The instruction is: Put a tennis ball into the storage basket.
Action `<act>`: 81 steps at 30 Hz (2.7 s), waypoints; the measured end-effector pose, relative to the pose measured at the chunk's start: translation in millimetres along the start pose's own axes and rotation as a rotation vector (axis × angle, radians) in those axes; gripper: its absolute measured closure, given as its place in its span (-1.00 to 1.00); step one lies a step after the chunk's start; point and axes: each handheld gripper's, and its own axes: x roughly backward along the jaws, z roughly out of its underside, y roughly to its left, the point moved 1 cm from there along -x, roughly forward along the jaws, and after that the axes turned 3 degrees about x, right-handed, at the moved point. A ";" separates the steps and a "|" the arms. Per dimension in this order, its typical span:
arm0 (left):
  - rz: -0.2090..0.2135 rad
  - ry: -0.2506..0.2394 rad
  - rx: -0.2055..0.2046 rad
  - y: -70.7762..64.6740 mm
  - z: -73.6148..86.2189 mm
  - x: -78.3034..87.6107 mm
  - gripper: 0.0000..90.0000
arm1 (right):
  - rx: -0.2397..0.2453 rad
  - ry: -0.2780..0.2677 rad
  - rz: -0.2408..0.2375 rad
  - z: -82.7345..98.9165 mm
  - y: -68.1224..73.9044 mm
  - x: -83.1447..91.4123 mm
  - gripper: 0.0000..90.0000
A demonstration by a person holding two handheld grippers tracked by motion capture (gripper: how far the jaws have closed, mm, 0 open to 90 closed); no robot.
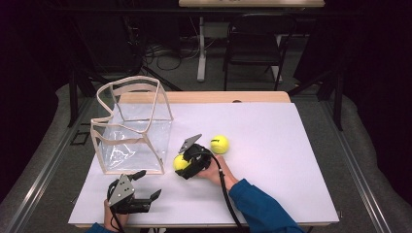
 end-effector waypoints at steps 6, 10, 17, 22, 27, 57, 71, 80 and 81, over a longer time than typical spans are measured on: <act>0.001 0.000 0.001 -0.1 0.0 0.1 -0.64 | -0.002 -0.001 0.000 -0.4 0.5 -0.1 -0.43; 0.000 -0.001 0.000 -0.1 0.0 0.1 -0.64 | -0.002 -0.001 -0.002 -0.4 0.1 0.2 -0.43; 0.001 -0.001 0.000 -0.2 -0.1 -0.1 -0.64 | 0.008 -0.009 -0.003 -1.8 2.2 3.0 -0.43; 0.001 -0.001 0.000 0.3 0.1 0.2 -0.64 | 0.003 -0.015 -0.003 -1.7 1.6 6.2 -0.43; 0.000 -0.004 0.003 0.2 -0.1 0.3 -0.64 | 0.015 -0.018 0.005 -2.6 1.9 9.5 -0.43; -0.005 -0.007 0.002 -0.3 -0.3 1.2 -0.64 | 0.035 -0.065 0.043 -9.9 0.4 39.7 -0.42; -0.005 -0.006 0.001 -0.9 -0.3 0.7 -0.64 | 0.024 -0.079 0.066 -11.6 -7.7 51.8 -0.42; -0.007 -0.007 0.002 -0.8 -0.2 1.1 -0.64 | 0.023 -0.081 0.081 -13.0 -11.8 61.1 -0.42; -0.005 -0.007 0.003 -0.7 -0.2 0.9 -0.64 | 0.023 -0.081 0.082 -13.0 -12.2 61.9 -0.42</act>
